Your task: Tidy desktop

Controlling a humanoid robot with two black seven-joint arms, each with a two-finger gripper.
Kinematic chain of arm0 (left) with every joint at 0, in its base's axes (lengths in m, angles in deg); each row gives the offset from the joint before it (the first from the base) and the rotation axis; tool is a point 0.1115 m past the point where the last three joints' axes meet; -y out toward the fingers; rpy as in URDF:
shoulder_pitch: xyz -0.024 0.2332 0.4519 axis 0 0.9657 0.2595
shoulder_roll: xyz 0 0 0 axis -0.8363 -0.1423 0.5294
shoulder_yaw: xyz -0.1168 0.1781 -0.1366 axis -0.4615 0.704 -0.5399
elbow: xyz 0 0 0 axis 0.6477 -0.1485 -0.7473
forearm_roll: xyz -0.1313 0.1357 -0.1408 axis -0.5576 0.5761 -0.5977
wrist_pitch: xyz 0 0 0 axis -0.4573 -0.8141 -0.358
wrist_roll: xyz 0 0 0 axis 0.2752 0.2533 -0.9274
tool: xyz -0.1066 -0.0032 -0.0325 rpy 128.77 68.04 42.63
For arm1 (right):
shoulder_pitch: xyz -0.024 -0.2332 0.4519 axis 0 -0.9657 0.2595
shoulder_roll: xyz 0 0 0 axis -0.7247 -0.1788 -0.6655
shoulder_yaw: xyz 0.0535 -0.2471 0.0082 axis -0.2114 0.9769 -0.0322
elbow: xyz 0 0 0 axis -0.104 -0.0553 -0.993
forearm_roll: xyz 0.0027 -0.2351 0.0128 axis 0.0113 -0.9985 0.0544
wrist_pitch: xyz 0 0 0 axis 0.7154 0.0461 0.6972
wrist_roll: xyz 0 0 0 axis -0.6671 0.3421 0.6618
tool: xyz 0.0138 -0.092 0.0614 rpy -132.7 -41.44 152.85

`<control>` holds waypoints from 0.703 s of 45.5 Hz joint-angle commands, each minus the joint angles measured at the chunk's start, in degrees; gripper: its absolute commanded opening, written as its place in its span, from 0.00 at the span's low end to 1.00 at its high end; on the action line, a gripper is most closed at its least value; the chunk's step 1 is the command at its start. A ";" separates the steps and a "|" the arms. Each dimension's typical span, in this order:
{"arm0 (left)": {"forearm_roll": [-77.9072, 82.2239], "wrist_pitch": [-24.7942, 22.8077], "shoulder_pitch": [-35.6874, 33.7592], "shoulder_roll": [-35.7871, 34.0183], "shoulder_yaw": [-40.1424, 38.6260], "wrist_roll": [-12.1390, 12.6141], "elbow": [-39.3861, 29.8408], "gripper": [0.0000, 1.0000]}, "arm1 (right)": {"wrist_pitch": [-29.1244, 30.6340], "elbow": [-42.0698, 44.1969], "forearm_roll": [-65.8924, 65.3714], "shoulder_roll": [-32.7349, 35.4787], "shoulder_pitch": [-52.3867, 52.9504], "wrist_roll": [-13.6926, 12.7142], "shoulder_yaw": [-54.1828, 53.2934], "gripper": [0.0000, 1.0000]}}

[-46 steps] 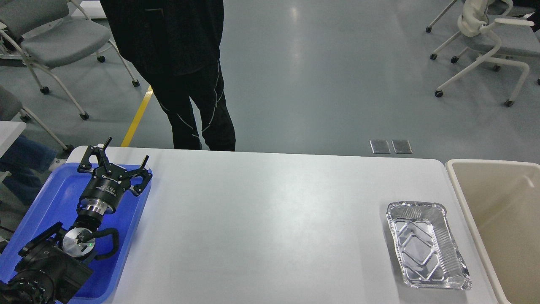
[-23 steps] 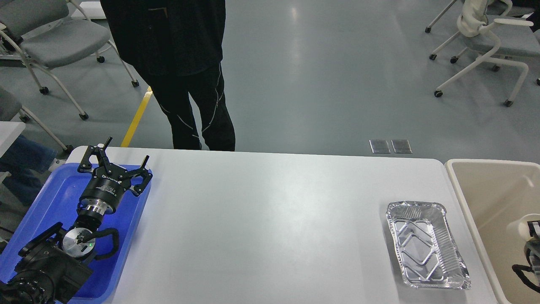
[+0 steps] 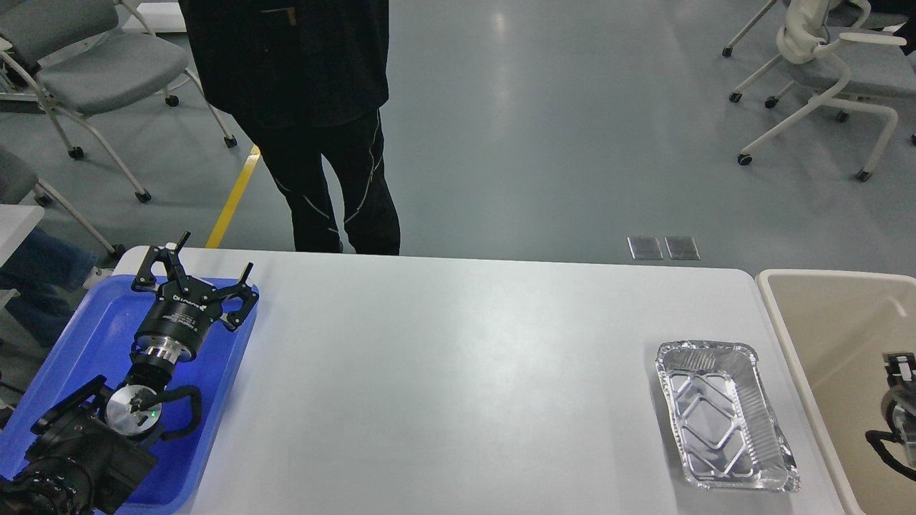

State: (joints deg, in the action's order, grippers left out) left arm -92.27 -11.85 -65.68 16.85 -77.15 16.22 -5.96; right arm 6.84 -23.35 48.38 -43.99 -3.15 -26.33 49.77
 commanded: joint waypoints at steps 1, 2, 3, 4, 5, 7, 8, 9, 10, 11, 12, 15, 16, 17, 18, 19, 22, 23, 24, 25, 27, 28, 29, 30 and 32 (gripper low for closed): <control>0.00 0.00 0.00 -0.01 0.00 0.00 -0.01 1.00 | 0.33 -11.38 -0.33 10.96 8.54 0.15 -17.59 1.00; 0.00 0.00 0.00 -0.01 0.00 0.00 0.08 1.00 | 0.33 -12.17 -0.33 11.66 9.33 0.15 -19.00 1.00; 0.00 0.00 0.00 -0.01 0.00 0.00 0.08 1.00 | 0.33 -13.14 -0.33 12.37 10.12 0.15 -20.32 1.00; 0.00 0.00 0.00 -0.09 0.00 0.00 -0.01 1.00 | 0.41 -14.10 -0.33 12.98 11.09 0.15 -21.11 1.00; 0.00 0.00 0.00 -0.01 0.00 0.00 0.08 1.00 | 0.41 -15.07 -0.33 13.60 12.06 0.15 -21.91 1.00; 0.00 0.00 0.00 -0.01 0.00 0.00 0.08 1.00 | 0.41 -16.48 -0.42 14.57 13.90 0.15 -22.62 1.00; 0.00 0.00 0.00 -0.01 0.00 0.00 0.08 1.00 | 0.50 -17.18 -0.42 15.09 14.78 0.23 -22.96 1.00; 0.00 0.00 0.00 -0.01 0.00 0.00 -0.01 1.00 | 0.59 -17.62 -0.50 15.53 15.66 0.32 -23.23 1.00; 0.00 0.00 0.00 -0.01 0.00 0.00 0.08 1.00 | 0.85 -18.06 -0.68 15.80 16.63 0.32 -23.41 1.00; 0.00 0.00 0.00 -0.01 0.00 0.00 0.08 1.00 | 1.29 -18.50 -0.85 15.97 17.42 0.32 -23.76 1.00; 0.00 0.00 0.00 -0.01 0.00 0.00 0.08 1.00 | 1.81 -19.03 -1.12 16.06 18.12 0.32 -24.11 1.00; 0.00 0.00 0.00 -0.01 0.00 0.00 -0.01 1.00 | 3.22 -20.26 -2.17 16.24 19.45 0.32 -25.77 1.00; 0.00 0.00 0.00 -0.01 0.00 0.00 -0.01 1.00 | 3.66 -20.70 -2.52 16.41 19.62 0.41 -26.82 1.00; 0.00 0.00 0.00 -0.09 0.00 0.00 0.08 1.00 | 3.93 -21.23 -2.70 16.59 19.71 0.50 -28.23 1.00; 0.00 0.00 0.00 -0.09 0.00 0.00 0.08 1.00 | 4.19 -21.75 -2.70 16.77 19.71 0.67 -29.98 1.00; 0.00 0.00 0.00 -0.01 0.00 0.00 0.08 1.00 | 4.45 -22.45 -2.70 16.77 19.71 0.93 -32.52 1.00; 0.00 0.00 0.00 -0.01 0.00 0.00 0.08 1.00 | 5.07 -25.44 -2.70 16.59 19.01 1.02 -41.66 1.00; 0.00 0.00 0.00 -0.09 0.00 0.00 0.08 1.00 | 5.25 -26.49 -2.79 16.50 18.66 1.02 -44.39 1.00; 0.00 0.00 0.00 -0.01 0.00 0.00 0.08 1.00 | 5.25 -27.72 -2.79 16.59 18.22 1.02 -46.15 1.00; 0.00 0.00 0.00 -0.01 0.00 0.00 0.08 1.00 | 5.25 -28.95 -2.88 16.50 17.61 0.94 -48.17 1.00; 0.00 0.00 0.00 -0.01 0.00 0.00 -0.01 1.00 | 5.51 -31.24 -3.40 16.50 16.20 1.11 -51.25 1.00; 0.00 0.00 0.00 -0.01 0.00 0.00 0.08 1.00 | 5.77 -32.47 -4.10 16.50 15.59 1.20 -52.66 1.00; 0.00 0.00 0.00 -0.01 0.00 0.00 0.08 1.00 | 6.30 -33.53 -4.72 16.50 15.15 1.37 -53.63 1.00; 0.00 0.00 0.00 -0.01 0.00 0.00 -0.01 1.00 | 6.91 -34.49 -5.51 16.50 14.88 1.81 -54.34 1.00; 0.00 0.00 0.00 -0.09 0.00 0.00 -0.01 1.00 | 8.32 -35.73 -7.18 16.42 14.62 3.74 -55.66 1.00</control>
State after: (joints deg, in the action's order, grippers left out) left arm -92.27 -11.85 -65.68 16.82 -77.15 16.22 -5.91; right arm 11.52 -49.60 45.28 -28.27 13.18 -25.36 8.80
